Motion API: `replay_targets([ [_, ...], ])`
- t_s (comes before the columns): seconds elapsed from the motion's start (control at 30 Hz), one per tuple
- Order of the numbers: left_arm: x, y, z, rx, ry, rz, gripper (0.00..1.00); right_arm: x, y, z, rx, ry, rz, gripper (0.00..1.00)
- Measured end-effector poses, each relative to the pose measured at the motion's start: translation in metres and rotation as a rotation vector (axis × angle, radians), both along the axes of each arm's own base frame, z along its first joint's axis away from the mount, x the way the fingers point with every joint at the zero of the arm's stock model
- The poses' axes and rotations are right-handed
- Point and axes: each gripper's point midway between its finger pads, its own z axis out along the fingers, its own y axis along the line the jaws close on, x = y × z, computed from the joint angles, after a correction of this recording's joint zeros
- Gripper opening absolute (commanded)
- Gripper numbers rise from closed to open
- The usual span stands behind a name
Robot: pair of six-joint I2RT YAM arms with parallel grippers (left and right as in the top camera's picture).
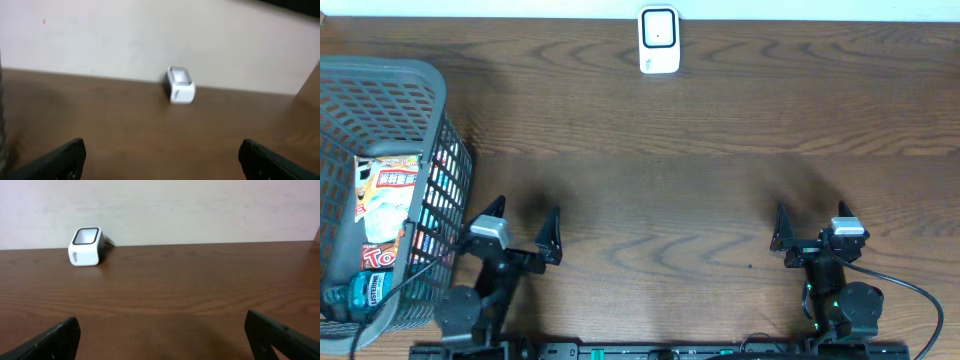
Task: Scan the item barcode
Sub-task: 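Reach the left gripper into the basket toward the yellow snack bag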
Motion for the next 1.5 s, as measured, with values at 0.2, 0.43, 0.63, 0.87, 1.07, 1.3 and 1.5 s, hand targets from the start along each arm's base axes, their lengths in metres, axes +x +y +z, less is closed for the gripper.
replay_targets([
  [0.2,-0.001,-0.002,0.054,-0.050,-0.019,-0.013,0.98,0.000,0.000,0.000,0.000,0.000,0.000,0.99],
  [0.43,0.008,-0.002,0.106,-0.087,0.133,-0.008,0.98,0.000,0.000,0.000,0.000,0.000,0.000,0.99],
  [0.63,0.022,0.002,0.146,-0.100,0.345,0.011,0.98,0.000,0.000,0.000,0.000,0.000,0.000,0.99],
  [0.87,0.048,0.003,0.127,-0.118,0.558,0.010,0.98,0.000,0.000,0.000,0.000,0.000,0.000,0.99],
  [1.07,0.070,0.014,0.107,-0.139,0.631,0.074,0.98,0.000,0.000,0.000,0.000,0.000,0.000,0.99],
  [1.3,0.080,0.072,0.142,-0.209,0.603,0.356,0.98,0.000,0.000,0.000,0.000,0.000,0.000,0.99],
  [1.5,0.062,0.159,0.153,-0.404,0.613,0.718,0.98,0.000,0.000,0.000,0.000,0.000,0.000,0.99],
])
